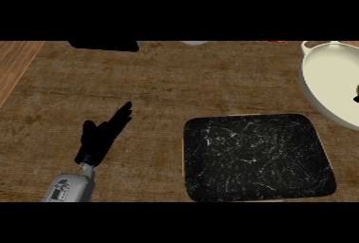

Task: Pick the lemon from the tray and place it in the pot

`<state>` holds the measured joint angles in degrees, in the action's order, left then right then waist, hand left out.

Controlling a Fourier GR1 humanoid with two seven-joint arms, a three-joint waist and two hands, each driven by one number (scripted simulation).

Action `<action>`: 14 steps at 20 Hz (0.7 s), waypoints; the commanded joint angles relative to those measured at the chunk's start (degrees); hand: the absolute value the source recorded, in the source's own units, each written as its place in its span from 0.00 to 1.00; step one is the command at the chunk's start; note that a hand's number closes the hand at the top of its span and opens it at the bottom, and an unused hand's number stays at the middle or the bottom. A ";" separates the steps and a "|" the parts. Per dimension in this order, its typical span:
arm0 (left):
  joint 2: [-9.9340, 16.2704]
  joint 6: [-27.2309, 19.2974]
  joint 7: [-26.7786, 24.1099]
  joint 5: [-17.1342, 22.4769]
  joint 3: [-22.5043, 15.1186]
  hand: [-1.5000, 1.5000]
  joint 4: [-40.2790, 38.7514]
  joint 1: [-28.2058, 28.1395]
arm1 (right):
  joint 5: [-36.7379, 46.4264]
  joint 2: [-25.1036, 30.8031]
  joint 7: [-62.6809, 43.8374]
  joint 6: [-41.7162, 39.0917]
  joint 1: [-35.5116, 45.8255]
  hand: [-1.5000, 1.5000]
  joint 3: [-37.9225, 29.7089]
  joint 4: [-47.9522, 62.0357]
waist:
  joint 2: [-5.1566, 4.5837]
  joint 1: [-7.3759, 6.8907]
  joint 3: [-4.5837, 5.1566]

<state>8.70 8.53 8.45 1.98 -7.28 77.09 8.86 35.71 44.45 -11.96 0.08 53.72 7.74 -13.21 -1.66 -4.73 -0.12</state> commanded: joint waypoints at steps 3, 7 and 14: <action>-1.61 -1.91 0.69 -1.40 -0.79 0.50 0.20 0.72 | 0.85 -4.31 -6.95 -7.02 3.35 0.00 0.16 7.66 | -0.03 0.15 -0.10; -1.76 -1.67 0.85 -1.14 -0.76 0.50 0.47 0.23 | -3.44 -5.32 -0.51 0.13 3.81 0.00 -4.69 5.55 | -0.18 0.52 -0.23; -0.73 -0.90 1.07 -0.44 0.16 0.50 0.96 0.34 | -16.53 -5.79 9.12 16.43 5.43 0.00 -18.91 -0.45 | 0.16 1.43 -0.36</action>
<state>7.84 7.66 8.68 1.50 -7.28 77.60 8.46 24.75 38.81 -6.57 10.31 57.84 -4.99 -11.59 -1.66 -3.63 -0.45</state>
